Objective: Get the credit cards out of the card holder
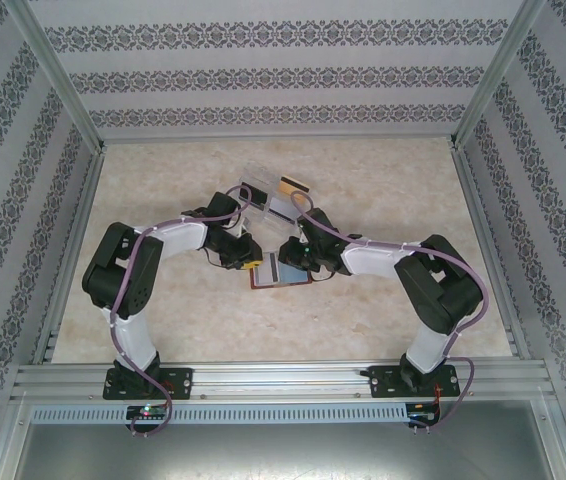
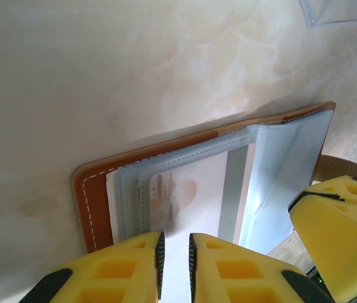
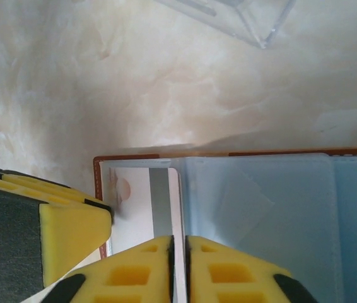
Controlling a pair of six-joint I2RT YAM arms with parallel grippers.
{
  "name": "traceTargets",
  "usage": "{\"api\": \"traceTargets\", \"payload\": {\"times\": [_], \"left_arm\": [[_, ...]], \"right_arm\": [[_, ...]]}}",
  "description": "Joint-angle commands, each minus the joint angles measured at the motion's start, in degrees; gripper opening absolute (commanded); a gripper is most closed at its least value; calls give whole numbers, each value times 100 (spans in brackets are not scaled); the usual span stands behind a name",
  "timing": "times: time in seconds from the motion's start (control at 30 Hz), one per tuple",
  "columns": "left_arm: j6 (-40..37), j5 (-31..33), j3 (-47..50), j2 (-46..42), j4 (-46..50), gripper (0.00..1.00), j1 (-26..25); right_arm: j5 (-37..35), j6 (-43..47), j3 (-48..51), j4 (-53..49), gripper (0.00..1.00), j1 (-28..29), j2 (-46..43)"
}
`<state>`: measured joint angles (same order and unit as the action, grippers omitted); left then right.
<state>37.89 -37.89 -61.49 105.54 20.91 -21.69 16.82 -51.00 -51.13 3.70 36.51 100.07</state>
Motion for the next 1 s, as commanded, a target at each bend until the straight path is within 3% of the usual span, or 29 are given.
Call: {"api": "traceTargets", "payload": {"times": [0.0, 0.7, 0.97], "left_arm": [[-23, 178, -24, -336, 404, 20, -54], [64, 48, 5, 77, 244, 16, -107], [133, -165, -78, 150, 122, 13, -113]], "right_arm": [[227, -14, -76, 100, 23, 46, 103], [409, -41, -203, 51, 25, 57, 373], [504, -32, -239, 87, 22, 53, 461]]}}
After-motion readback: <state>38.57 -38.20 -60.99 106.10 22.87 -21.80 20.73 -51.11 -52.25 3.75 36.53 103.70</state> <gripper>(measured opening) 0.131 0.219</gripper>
